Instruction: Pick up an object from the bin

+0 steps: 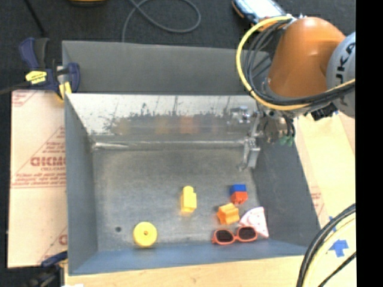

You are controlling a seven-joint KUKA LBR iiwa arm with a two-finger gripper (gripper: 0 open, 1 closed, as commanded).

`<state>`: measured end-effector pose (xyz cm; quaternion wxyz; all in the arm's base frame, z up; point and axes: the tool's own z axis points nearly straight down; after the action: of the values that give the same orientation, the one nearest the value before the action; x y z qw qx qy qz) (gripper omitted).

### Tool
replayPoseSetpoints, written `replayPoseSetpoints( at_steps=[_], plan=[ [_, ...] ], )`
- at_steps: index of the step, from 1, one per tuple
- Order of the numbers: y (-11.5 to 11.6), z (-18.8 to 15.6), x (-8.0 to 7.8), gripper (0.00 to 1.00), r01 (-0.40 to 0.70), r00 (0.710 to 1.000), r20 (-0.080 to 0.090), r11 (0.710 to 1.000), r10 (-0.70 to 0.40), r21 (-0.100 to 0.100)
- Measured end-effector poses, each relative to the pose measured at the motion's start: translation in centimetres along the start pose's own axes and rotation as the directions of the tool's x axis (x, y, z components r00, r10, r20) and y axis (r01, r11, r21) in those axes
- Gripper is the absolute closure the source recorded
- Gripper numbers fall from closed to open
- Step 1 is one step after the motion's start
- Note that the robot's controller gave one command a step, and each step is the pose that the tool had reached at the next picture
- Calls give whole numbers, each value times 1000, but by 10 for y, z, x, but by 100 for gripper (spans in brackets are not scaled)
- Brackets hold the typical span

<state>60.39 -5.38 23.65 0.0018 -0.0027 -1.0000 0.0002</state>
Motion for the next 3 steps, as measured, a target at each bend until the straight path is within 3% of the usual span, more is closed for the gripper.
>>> replayPoseSetpoints(
  at_steps=[1,2,3],
  plan=[
    [0,-5,-1,0,1,1000,9,1000,-1,1],
    [7,47,21,0,143,990,9,990,-143,2],
    [29,74,57,0,406,914,6,914,-406,2]
  ],
)
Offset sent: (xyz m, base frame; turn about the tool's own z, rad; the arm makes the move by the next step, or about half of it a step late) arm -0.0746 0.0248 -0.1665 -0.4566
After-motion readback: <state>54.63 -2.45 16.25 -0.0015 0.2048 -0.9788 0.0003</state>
